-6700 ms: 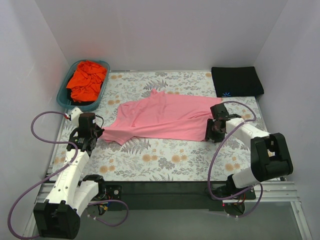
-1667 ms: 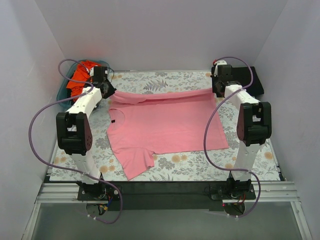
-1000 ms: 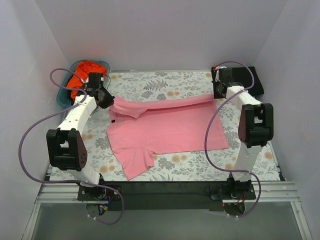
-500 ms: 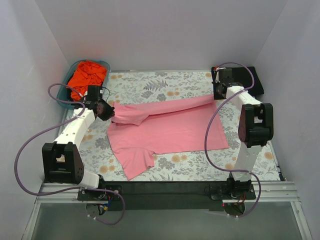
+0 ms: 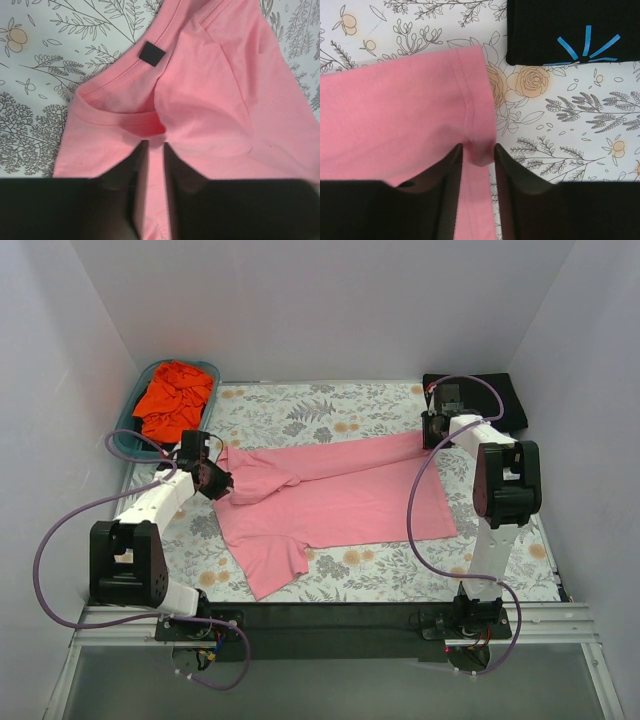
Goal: Fold and stack the t-shirts
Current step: Fold the tshirt
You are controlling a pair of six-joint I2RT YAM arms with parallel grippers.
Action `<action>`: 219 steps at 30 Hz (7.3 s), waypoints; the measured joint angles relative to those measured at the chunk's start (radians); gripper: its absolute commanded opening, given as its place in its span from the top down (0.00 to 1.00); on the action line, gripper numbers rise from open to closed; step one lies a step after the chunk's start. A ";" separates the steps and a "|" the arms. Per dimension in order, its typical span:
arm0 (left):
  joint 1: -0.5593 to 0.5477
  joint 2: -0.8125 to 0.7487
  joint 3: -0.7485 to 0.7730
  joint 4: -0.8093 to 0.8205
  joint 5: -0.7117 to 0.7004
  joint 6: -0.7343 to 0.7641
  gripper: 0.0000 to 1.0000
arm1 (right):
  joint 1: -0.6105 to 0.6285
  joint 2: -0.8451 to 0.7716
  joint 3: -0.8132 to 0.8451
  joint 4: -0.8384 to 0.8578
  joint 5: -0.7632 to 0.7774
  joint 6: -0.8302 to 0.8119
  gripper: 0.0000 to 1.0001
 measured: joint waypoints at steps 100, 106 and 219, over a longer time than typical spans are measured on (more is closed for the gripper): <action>0.047 0.528 0.440 0.240 -0.078 0.450 1.00 | -0.172 -0.065 -0.101 0.013 -0.370 0.164 0.90; 0.047 0.531 0.458 0.237 -0.082 0.455 1.00 | -0.171 -0.065 -0.074 0.005 -0.385 0.164 0.88; -0.137 -0.176 -0.145 0.180 -0.157 0.303 0.42 | 0.731 0.172 0.202 0.209 -0.299 -0.089 0.56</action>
